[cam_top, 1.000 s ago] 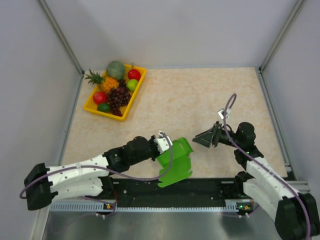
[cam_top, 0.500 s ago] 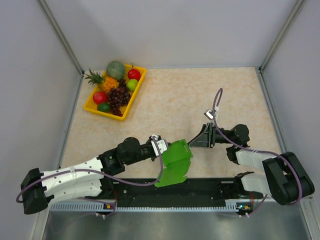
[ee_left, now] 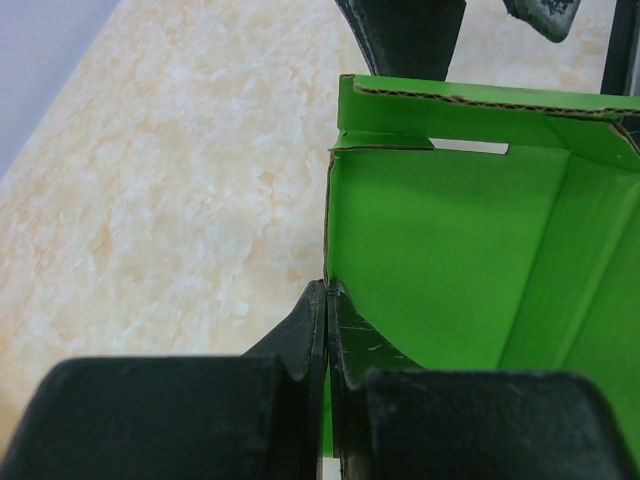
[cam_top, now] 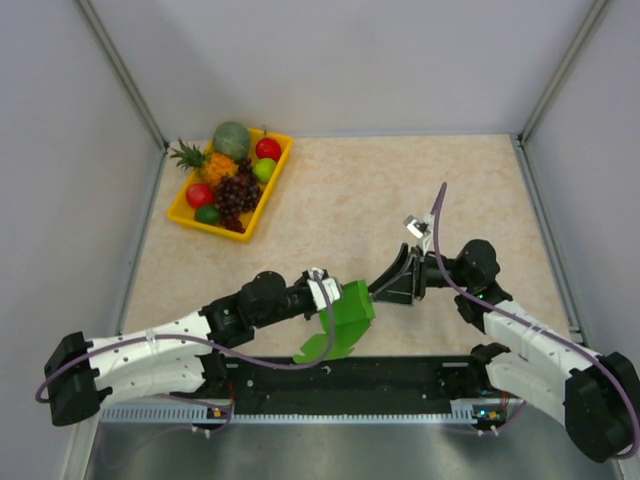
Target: Fold the paper box
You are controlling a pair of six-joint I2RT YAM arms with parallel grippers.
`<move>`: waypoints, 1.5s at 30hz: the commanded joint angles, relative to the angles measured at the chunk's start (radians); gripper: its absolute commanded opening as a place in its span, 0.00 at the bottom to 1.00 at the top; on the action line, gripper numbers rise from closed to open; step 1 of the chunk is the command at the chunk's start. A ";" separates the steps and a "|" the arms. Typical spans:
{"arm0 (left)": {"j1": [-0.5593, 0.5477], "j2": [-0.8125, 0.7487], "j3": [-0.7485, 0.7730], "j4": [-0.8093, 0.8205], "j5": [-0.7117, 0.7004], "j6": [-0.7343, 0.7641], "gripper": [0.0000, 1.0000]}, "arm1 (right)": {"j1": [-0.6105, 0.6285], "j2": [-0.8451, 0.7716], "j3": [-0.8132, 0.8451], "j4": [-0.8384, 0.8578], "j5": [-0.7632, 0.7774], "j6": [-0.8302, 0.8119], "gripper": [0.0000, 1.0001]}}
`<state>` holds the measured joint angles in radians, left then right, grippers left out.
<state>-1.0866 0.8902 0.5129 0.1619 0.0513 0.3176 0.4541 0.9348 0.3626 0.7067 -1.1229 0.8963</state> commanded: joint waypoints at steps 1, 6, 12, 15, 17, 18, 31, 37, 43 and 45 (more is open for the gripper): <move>-0.002 0.029 0.064 0.061 -0.016 0.009 0.00 | 0.020 -0.010 0.012 -0.101 0.032 -0.089 0.49; -0.002 0.049 0.084 0.039 -0.072 0.014 0.00 | 0.040 -0.063 0.085 -0.449 0.190 -0.270 0.48; -0.002 0.052 0.093 0.045 -0.059 0.017 0.00 | 0.064 -0.082 0.108 -0.555 0.296 -0.336 0.36; -0.002 0.070 0.108 0.028 -0.067 0.012 0.00 | 0.100 -0.077 0.116 -0.582 0.355 -0.364 0.32; -0.002 0.096 0.121 0.010 -0.083 0.002 0.00 | 0.129 -0.076 0.111 -0.604 0.412 -0.373 0.32; -0.001 0.105 0.133 0.001 -0.080 0.000 0.00 | 0.142 -0.077 0.111 -0.613 0.441 -0.382 0.32; -0.002 0.318 0.259 -0.154 -0.091 -0.130 0.00 | 0.320 -0.045 0.035 -0.656 0.913 -0.473 0.31; -0.002 0.400 0.305 -0.212 -0.068 -0.173 0.00 | 0.344 0.022 0.004 -0.647 1.015 -0.490 0.31; -0.001 0.469 0.325 -0.226 -0.056 -0.180 0.00 | 0.357 0.062 -0.005 -0.622 1.068 -0.511 0.31; 0.001 0.484 0.323 -0.213 -0.056 -0.178 0.00 | 0.357 0.079 -0.004 -0.607 1.065 -0.513 0.31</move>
<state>-1.0809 1.3540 0.7868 -0.1276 -0.0685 0.1730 0.8005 0.9848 0.3645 0.0437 -0.1226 0.4129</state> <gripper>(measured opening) 0.009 0.313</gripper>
